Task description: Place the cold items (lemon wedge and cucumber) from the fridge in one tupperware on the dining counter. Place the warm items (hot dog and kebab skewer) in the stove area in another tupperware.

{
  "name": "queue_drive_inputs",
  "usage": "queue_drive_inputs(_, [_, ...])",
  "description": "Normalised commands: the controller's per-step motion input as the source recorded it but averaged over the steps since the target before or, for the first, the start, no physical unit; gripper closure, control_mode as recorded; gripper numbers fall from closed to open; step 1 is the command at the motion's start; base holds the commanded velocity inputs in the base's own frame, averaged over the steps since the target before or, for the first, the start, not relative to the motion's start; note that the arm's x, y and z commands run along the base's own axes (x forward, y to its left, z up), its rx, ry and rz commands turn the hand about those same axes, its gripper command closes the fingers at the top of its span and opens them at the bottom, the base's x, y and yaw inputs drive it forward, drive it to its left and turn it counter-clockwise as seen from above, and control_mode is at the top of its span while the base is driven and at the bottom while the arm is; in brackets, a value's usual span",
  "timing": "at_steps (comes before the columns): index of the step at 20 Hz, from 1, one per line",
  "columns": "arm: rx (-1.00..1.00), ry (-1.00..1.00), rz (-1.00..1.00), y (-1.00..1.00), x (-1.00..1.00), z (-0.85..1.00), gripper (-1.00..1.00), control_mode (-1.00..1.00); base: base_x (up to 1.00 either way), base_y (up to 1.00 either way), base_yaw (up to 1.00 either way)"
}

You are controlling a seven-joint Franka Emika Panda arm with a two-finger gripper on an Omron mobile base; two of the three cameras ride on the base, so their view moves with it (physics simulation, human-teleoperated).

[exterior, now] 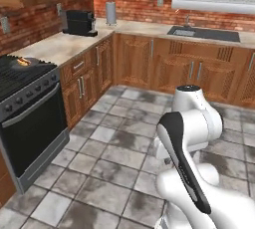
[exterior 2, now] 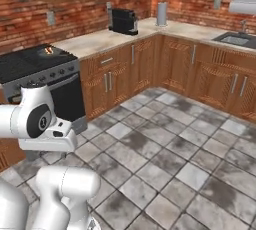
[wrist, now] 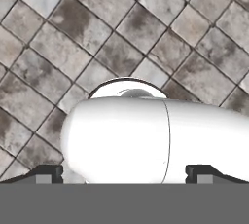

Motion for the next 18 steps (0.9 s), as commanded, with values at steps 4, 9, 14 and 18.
queue_drive_inputs(4, [0.0, 0.0, 0.0, 0.0, 0.0, 0.0, -1.0, 1.0, 1.0, 0.0, 0.08])
queue_drive_inputs(9, [0.0, 0.0, 0.0, 0.0, 0.0, 0.0, -1.0, 1.0, 1.0, 0.01, 0.31])
queue_drive_inputs(14, [0.0, 0.0, 0.0, 0.0, 0.0, 0.0, -1.0, 1.0, 1.0, -0.01, 0.58])
queue_drive_inputs(18, [0.0, 0.0, 0.0, 0.0, 0.0, 0.0, -1.0, 1.0, 1.0, -0.01, 0.69])
